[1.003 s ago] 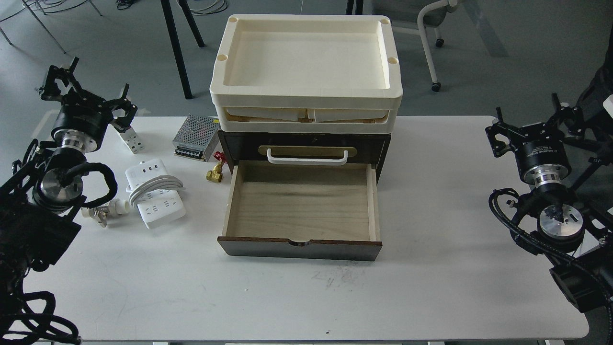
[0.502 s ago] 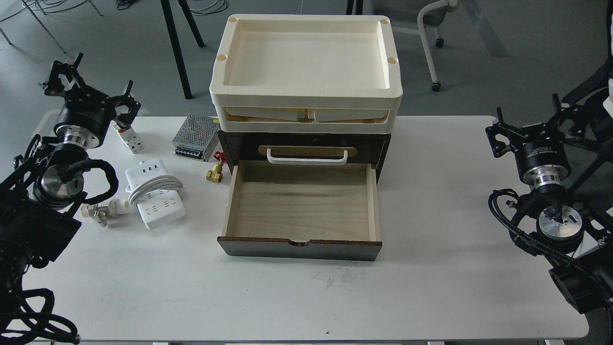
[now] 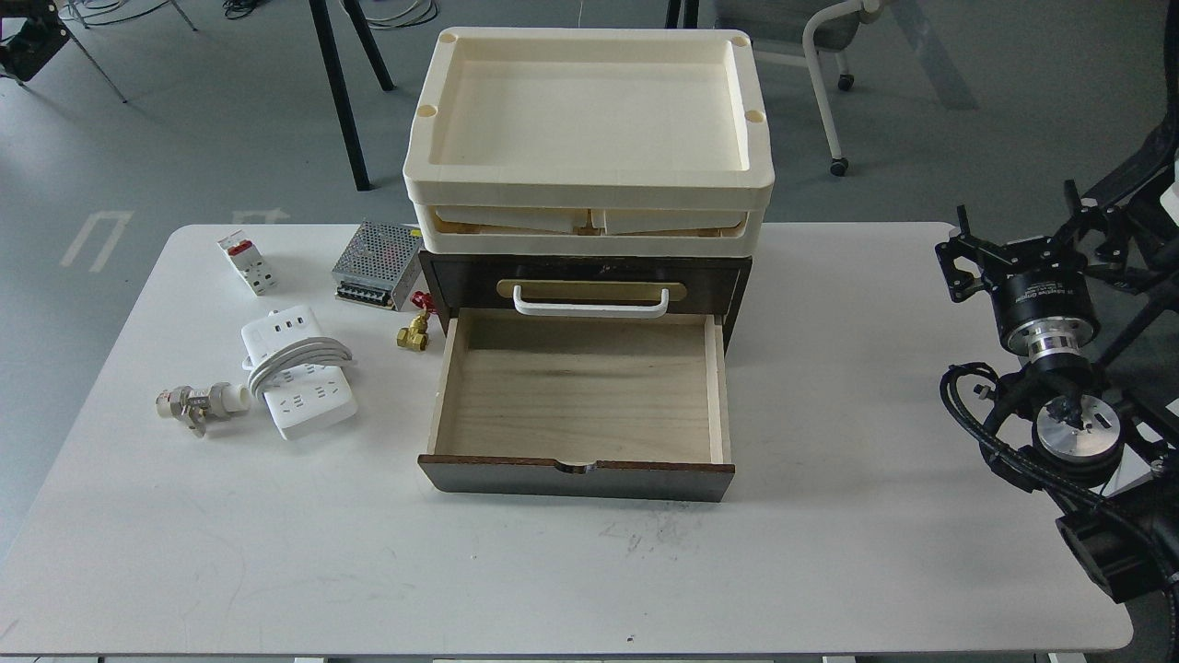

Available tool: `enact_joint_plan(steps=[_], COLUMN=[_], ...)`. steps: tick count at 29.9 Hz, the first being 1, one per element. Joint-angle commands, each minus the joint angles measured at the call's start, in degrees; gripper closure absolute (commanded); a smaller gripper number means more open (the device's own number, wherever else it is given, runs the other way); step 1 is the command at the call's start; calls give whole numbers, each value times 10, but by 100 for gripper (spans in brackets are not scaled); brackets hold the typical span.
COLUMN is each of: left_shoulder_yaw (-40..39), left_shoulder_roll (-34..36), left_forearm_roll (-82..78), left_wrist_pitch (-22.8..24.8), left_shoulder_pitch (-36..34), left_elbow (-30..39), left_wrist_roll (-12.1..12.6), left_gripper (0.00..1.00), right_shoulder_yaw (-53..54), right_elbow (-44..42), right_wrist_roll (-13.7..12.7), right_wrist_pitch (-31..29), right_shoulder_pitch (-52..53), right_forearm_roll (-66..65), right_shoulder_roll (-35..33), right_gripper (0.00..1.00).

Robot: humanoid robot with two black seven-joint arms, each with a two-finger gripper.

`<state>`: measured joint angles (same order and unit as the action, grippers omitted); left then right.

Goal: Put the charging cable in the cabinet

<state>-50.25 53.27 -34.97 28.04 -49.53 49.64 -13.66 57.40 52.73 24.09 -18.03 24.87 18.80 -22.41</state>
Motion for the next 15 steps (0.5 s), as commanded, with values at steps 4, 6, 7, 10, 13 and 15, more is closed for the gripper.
enact_joint_plan(steps=[4,6,7,10,13,15], left_shoulder_yaw=[9,28,36,66,127,177], left_shoulder_roll=[68,71,71,68,67,68], left_forearm_roll=[-254,-325,-355,-444,-501,-526], left_wrist_pitch=[0,0,0,0,0,-15], left_shoulder_pitch=[14,19,20,22,23,23], left_elbow=[149,171,178,192,194,194], left_wrist_roll=[-21,-31,-42,-65,-69,-76], left_gripper=[4,5,6,8,8,8], right_shoulder_yaw=[0,0,0,1,1,3], right_elbow=[0,0,0,0,0,0], right_wrist_roll=[0,1,2,3,3,3], right_wrist_pitch=[-1,-1,-1,-1,0,0], right_shoulder_pitch=[0,0,0,0,0,0], right_forearm_roll=[0,0,0,0,0,0], right_shoulder_roll=[0,0,0,0,0,0], right_gripper=[0,0,0,0,0,0])
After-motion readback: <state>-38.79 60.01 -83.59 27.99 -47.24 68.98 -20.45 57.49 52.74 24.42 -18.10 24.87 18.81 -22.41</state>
